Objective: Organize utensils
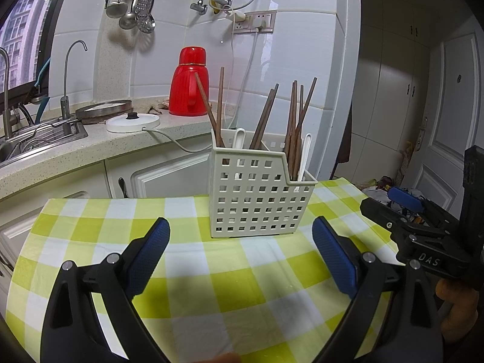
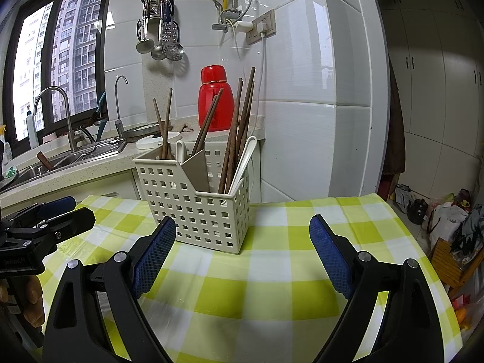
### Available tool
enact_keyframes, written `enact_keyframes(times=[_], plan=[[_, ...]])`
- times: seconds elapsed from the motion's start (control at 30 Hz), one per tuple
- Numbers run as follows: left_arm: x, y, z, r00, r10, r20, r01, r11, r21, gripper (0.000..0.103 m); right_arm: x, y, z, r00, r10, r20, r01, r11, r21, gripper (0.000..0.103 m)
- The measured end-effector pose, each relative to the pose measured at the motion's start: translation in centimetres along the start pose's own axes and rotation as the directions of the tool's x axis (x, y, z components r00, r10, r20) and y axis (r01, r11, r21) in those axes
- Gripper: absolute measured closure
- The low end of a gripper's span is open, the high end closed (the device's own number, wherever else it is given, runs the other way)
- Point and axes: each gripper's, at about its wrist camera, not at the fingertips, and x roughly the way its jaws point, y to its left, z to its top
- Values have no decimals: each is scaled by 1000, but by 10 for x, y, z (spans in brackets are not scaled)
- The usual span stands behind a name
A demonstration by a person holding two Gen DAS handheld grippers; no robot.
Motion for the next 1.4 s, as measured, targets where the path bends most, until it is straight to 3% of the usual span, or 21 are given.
enact_keyframes(times=[1.4], plan=[[-2, -2, 0, 1000, -17, -1, 17, 1000, 6, 8, 1, 3, -3, 1000, 6, -5, -6, 1000, -3, 19]])
